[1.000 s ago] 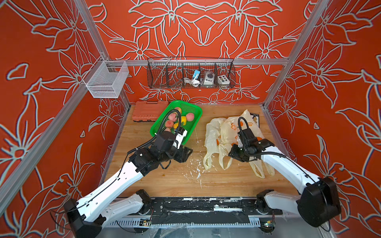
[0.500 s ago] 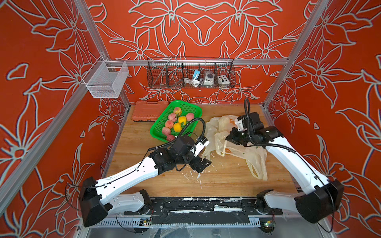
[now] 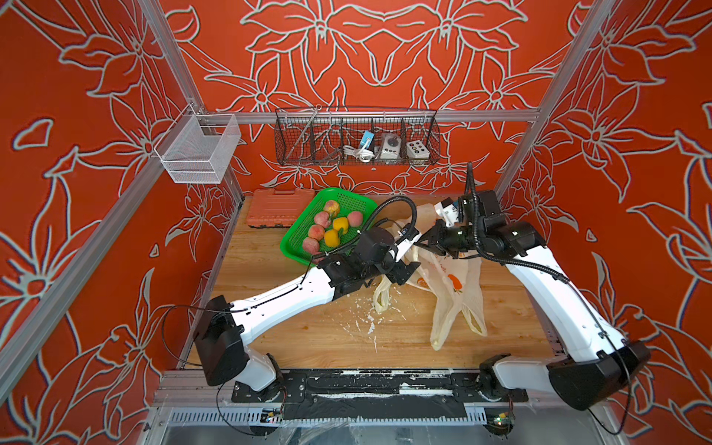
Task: Place the peach into a plastic bag & tie a knot
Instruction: Pick up the plastic bag.
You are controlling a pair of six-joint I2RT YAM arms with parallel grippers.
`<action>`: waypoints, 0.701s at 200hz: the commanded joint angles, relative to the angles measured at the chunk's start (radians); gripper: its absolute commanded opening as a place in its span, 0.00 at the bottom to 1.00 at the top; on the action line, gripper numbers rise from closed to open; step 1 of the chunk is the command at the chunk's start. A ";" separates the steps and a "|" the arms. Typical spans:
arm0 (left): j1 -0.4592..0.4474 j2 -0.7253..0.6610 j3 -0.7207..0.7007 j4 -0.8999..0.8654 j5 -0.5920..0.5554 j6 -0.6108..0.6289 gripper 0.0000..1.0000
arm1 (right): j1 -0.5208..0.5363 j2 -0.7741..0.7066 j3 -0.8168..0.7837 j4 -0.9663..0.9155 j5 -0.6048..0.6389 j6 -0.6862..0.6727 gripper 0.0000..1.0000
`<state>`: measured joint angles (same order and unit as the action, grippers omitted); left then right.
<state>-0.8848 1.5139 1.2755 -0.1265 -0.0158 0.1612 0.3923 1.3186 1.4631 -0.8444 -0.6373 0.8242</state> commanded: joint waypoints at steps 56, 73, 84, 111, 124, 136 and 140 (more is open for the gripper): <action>0.014 -0.005 0.036 0.055 -0.118 0.176 0.22 | -0.042 0.042 0.073 0.014 -0.117 0.005 0.00; 0.035 -0.011 0.091 -0.051 -0.086 0.133 0.05 | -0.078 0.032 0.082 -0.019 -0.114 -0.046 0.17; 0.052 0.000 0.157 -0.152 -0.060 0.092 0.00 | -0.099 0.018 0.101 -0.079 -0.081 -0.110 0.29; 0.103 0.044 0.339 -0.413 0.036 0.004 0.00 | -0.098 -0.043 0.146 -0.289 0.171 -0.358 0.56; 0.126 0.060 0.399 -0.481 0.087 -0.027 0.00 | -0.057 -0.068 0.128 -0.359 0.335 -0.467 0.69; 0.139 0.079 0.457 -0.536 0.133 -0.049 0.00 | 0.009 -0.084 0.087 -0.382 0.447 -0.523 0.77; 0.142 0.086 0.475 -0.555 0.148 -0.054 0.00 | 0.032 -0.085 0.073 -0.383 0.473 -0.530 0.79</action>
<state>-0.7673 1.5543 1.6604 -0.4763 0.0082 0.1795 0.3286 1.2770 1.5707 -1.0668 -0.4580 0.5083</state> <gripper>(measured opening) 0.047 0.744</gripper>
